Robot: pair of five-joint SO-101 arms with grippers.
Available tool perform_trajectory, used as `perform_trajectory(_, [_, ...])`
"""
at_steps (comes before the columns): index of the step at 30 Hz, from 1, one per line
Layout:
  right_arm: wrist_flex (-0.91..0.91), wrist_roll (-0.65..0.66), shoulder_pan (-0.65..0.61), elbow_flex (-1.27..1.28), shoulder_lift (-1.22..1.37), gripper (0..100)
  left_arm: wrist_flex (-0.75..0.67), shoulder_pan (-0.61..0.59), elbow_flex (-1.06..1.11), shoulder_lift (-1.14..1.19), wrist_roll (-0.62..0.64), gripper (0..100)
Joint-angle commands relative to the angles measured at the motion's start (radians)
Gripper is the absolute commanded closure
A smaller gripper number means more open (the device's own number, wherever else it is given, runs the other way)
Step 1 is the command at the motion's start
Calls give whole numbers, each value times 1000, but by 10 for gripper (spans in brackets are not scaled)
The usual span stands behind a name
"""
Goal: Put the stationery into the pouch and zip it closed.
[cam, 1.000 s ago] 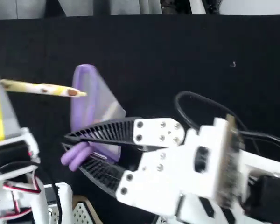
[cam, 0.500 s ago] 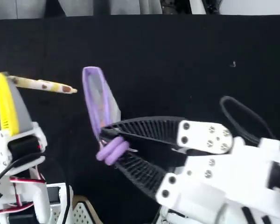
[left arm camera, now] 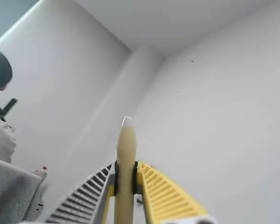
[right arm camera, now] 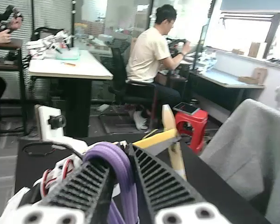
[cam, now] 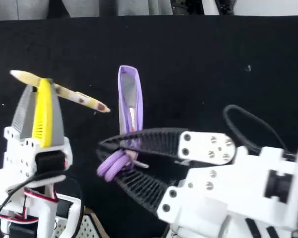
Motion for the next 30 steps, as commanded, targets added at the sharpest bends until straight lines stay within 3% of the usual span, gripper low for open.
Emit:
perform_trajectory(1, [-26, -8, -64, 12, 8, 988, 0, 53, -84, 5, -20, 970])
perform_trajectory(12, [-26, -8, -71, 12, 4, 988, -28, 51, 36, 6, -23, 970])
perform_trajectory(18, [-25, -8, -68, 12, 2, 988, -110, -2, 133, 2, -135, 970])
perform_trajectory(30, [-25, -8, -66, 12, 2, 988, -107, -48, -5, 0, -133, 971])
